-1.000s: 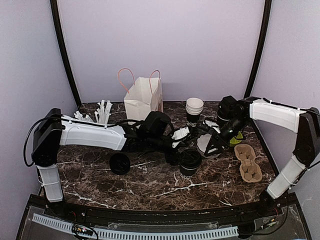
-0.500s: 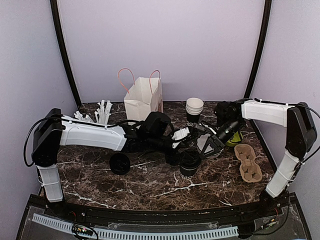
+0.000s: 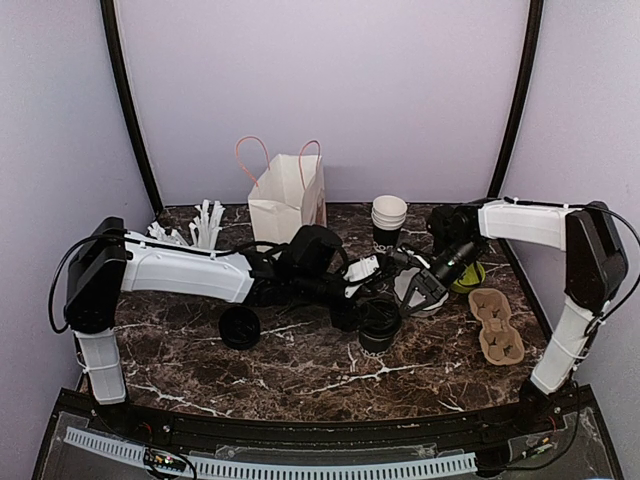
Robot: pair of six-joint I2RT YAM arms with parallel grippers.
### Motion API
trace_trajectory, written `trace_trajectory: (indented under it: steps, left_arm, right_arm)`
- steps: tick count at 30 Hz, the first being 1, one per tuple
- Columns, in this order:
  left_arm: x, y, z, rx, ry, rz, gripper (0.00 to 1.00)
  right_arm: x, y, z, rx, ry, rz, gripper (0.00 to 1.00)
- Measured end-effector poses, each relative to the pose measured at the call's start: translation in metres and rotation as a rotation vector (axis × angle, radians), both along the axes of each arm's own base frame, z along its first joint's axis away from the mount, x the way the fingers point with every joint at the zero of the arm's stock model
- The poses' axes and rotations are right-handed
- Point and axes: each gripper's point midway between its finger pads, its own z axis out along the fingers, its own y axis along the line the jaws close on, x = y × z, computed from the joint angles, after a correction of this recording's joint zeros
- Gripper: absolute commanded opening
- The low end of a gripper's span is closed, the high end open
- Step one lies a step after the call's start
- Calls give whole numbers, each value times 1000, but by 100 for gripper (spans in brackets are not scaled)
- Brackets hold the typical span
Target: Pack the takeout coffee
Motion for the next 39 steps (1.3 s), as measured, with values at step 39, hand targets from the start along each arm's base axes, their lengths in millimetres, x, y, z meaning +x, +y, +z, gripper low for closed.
trace_trajectory:
  steps: [39]
  left_arm:
    - [38, 48, 44, -124, 442, 411, 46]
  right_arm:
    - [21, 6, 16, 8, -75, -1, 53]
